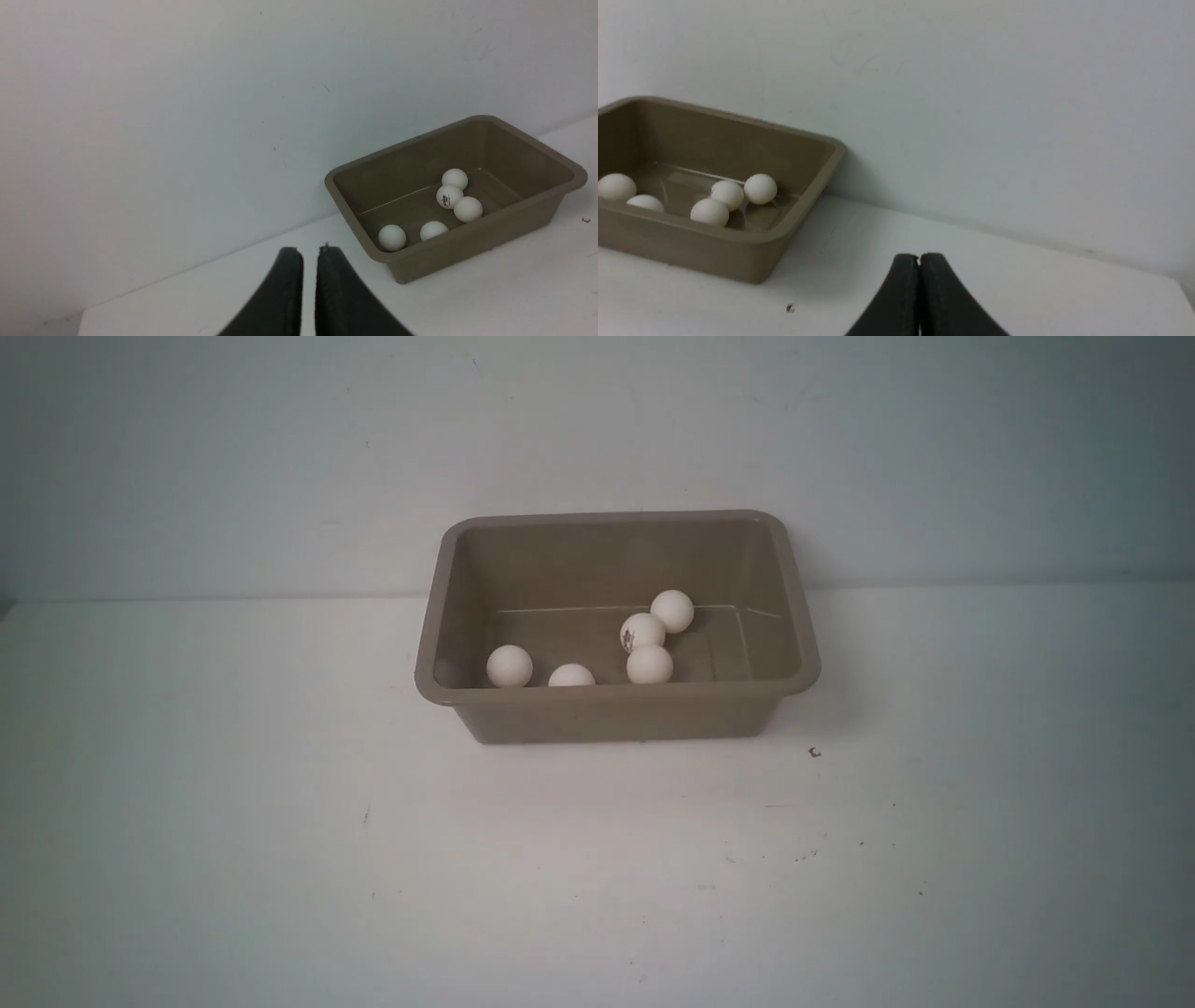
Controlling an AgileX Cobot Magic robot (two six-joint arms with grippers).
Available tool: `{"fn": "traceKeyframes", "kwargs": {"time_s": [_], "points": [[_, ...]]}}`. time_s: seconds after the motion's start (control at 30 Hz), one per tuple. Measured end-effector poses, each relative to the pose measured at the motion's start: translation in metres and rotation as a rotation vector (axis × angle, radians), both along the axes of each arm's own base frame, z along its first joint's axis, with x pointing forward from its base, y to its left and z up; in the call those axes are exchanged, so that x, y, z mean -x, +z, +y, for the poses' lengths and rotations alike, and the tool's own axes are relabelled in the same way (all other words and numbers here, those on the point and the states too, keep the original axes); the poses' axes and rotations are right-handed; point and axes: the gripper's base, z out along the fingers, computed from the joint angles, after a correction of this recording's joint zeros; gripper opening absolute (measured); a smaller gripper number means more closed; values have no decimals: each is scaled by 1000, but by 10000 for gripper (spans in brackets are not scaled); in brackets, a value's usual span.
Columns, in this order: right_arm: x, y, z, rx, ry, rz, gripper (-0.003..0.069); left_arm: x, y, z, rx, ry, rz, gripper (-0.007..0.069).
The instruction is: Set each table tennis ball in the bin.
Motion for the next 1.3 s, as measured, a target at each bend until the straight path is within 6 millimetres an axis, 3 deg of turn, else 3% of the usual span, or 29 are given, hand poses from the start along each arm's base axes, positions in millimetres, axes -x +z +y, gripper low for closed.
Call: {"fn": "traceKeyframes", "kwargs": {"time_s": [0.13, 0.43, 1.07, 1.3], "points": [[9, -19, -2, -17, -3, 26, -16, -5, -11, -1, -14, 3, 34, 16], [14, -23, -3, -88, -12, 32, -18, -17, -47, -2, -76, 19, 144, 16], [14, -25, -3, -107, -19, 43, -18, -18, -52, -2, -90, 23, 180, 16], [14, -25, -3, -107, -19, 43, -18, -10, -69, 13, -49, 264, 8, 16]]}}
